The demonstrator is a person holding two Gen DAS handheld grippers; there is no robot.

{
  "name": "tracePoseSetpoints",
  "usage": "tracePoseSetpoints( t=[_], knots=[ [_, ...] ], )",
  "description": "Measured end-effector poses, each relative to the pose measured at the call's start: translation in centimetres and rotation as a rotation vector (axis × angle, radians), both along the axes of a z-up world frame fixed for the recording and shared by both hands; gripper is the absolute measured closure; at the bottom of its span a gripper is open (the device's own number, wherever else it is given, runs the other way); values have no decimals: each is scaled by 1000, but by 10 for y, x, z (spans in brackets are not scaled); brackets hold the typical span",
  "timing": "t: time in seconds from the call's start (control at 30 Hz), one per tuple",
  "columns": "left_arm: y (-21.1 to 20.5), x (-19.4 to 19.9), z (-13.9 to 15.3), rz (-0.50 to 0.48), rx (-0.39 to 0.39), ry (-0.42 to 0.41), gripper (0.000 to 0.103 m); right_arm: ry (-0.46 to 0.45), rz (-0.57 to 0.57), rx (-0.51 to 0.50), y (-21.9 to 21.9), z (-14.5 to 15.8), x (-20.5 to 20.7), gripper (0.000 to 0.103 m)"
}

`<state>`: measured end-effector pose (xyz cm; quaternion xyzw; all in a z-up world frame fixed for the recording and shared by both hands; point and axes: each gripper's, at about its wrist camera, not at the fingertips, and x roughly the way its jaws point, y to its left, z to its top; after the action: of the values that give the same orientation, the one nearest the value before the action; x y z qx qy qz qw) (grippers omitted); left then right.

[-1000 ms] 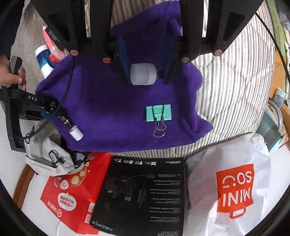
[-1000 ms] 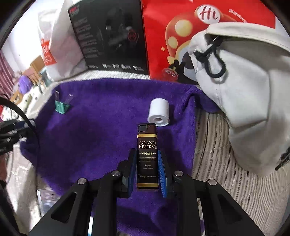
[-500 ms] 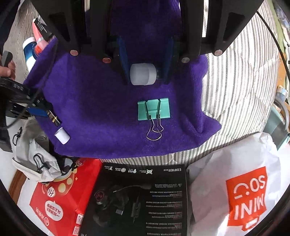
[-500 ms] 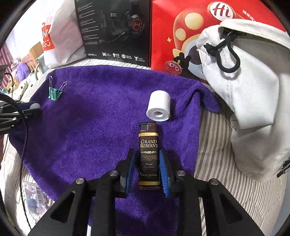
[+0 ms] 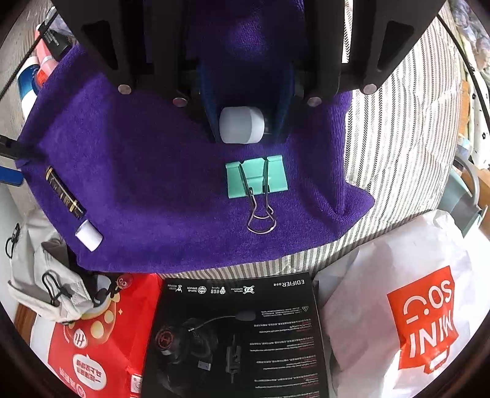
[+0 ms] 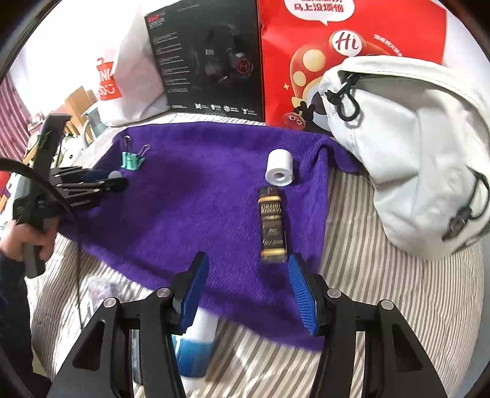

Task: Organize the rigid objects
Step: 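Set the bottle on the towel with the right gripper while the left places the cylinder, then grasp the white plug charger with the left gripper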

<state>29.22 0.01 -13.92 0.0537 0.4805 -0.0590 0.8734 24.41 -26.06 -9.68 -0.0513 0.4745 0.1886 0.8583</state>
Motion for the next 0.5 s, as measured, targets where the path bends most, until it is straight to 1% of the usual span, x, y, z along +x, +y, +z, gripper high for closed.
tracePoseSetpoints(
  t=[0.07,0.13,0.2,0.27,0.3,0.4,0.5],
  knots=[
    [0,-2,0,1,6,9,64,4,4,2,-1,1,-8,49],
    [-4,-5,0,-14,11,28,57,2,6,1,-3,3,-16,49],
    [-12,-12,1,-32,37,34,47,8,-1,4,-7,3,-22,49],
    [-15,-16,1,-32,65,30,42,11,-9,13,-10,3,-26,49],
    [-16,-17,1,-28,65,35,42,12,-12,19,-12,3,-29,49],
    [-13,-26,8,-5,34,34,42,16,-19,27,-15,5,-39,49],
    [-16,-51,24,-5,16,6,42,15,-21,35,-19,8,-54,49]
  ],
)
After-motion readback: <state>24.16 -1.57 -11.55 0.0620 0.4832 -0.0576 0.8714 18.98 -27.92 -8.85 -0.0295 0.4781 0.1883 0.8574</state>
